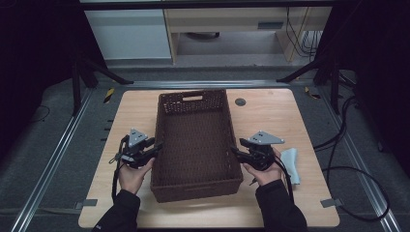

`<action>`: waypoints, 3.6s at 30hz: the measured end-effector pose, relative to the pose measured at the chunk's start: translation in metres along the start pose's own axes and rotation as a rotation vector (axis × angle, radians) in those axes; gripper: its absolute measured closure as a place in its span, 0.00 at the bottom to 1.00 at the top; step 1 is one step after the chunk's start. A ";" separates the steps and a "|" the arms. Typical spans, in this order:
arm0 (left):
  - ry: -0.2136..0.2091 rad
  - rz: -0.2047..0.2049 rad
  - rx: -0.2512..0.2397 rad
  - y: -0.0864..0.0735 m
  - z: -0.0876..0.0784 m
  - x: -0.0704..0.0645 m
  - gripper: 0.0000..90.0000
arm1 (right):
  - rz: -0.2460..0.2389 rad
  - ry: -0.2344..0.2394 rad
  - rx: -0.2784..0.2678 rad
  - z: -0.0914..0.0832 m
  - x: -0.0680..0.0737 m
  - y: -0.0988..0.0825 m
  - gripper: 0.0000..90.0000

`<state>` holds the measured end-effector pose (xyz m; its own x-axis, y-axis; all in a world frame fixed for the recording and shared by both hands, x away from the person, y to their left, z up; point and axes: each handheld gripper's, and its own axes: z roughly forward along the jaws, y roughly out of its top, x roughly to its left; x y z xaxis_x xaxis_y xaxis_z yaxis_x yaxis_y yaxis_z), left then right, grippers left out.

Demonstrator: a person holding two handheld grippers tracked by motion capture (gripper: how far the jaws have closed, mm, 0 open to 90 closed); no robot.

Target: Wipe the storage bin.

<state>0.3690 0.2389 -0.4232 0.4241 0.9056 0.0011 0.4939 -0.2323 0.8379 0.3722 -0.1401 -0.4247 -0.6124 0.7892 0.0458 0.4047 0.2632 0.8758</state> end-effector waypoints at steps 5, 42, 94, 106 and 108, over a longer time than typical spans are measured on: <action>-0.005 -0.005 0.002 0.002 0.003 0.003 0.68 | 0.022 0.018 -0.002 0.005 0.000 0.000 0.64; -0.040 0.007 0.078 -0.014 -0.015 -0.009 0.76 | 0.030 0.060 0.029 -0.006 0.013 -0.001 0.61; -0.062 0.016 0.071 -0.013 -0.011 -0.003 0.75 | 0.221 -0.306 0.145 -0.083 -0.098 -0.101 0.53; -0.075 0.002 0.080 -0.010 -0.009 0.006 0.78 | 0.216 -0.279 0.248 -0.075 -0.099 -0.106 0.75; -0.080 -0.002 0.081 -0.009 -0.009 0.006 0.78 | 0.213 -0.277 0.258 -0.074 -0.099 -0.105 0.82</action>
<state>0.3604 0.2499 -0.4264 0.4803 0.8759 -0.0469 0.5531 -0.2609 0.7913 0.3401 -0.2872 -0.4857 -0.3051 0.9509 0.0511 0.6807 0.1803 0.7100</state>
